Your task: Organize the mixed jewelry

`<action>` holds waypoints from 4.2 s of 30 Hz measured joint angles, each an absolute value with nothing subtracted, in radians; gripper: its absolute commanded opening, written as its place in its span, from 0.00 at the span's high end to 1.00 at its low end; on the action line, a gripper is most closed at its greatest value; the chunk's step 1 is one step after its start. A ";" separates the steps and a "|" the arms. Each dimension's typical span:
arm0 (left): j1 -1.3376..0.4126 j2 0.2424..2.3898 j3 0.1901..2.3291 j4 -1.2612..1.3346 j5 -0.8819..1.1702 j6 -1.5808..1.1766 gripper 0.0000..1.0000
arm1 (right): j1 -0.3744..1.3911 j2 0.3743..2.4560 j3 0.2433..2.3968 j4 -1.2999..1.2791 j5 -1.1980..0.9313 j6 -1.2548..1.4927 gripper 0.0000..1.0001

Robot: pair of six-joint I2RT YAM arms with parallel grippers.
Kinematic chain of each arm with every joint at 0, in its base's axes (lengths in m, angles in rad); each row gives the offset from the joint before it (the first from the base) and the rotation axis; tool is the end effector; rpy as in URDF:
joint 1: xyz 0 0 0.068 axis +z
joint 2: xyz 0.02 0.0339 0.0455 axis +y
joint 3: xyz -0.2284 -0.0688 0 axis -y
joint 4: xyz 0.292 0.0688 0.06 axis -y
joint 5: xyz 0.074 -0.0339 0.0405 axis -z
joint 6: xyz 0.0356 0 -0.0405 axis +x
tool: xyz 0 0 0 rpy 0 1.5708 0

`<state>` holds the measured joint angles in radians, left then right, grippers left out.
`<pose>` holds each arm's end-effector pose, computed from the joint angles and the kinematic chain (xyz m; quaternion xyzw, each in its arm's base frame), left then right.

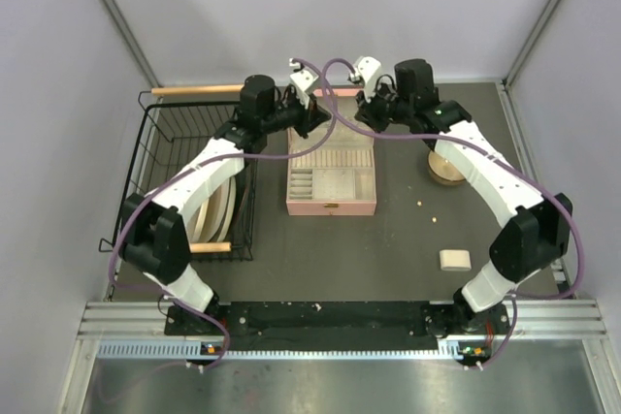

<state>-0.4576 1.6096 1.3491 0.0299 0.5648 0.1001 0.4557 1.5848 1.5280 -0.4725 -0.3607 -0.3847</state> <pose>0.3753 -0.2061 0.3007 0.3736 0.6760 -0.3210 0.5481 0.3633 0.1921 0.3310 -0.4296 0.7427 0.1729 0.4836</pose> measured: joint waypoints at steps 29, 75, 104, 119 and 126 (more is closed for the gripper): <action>-0.395 1.807 1.515 -0.008 0.477 0.184 1.00 | 0.463 1.746 1.604 -0.265 -0.197 -0.327 1.00; -0.400 1.857 1.541 -0.008 0.418 0.189 1.00 | 0.482 1.753 1.505 -0.117 -0.098 -0.302 1.00; -0.404 1.828 1.528 -0.005 0.423 0.177 1.00 | 0.484 1.716 1.486 -0.108 -0.083 -0.284 1.00; -0.410 1.828 1.528 -0.002 0.395 0.178 1.00 | 0.489 1.716 1.486 -0.102 -0.059 -0.284 1.00; -0.414 1.831 1.529 0.001 0.375 0.178 0.97 | 0.490 1.721 1.486 -0.096 -0.051 -0.284 1.00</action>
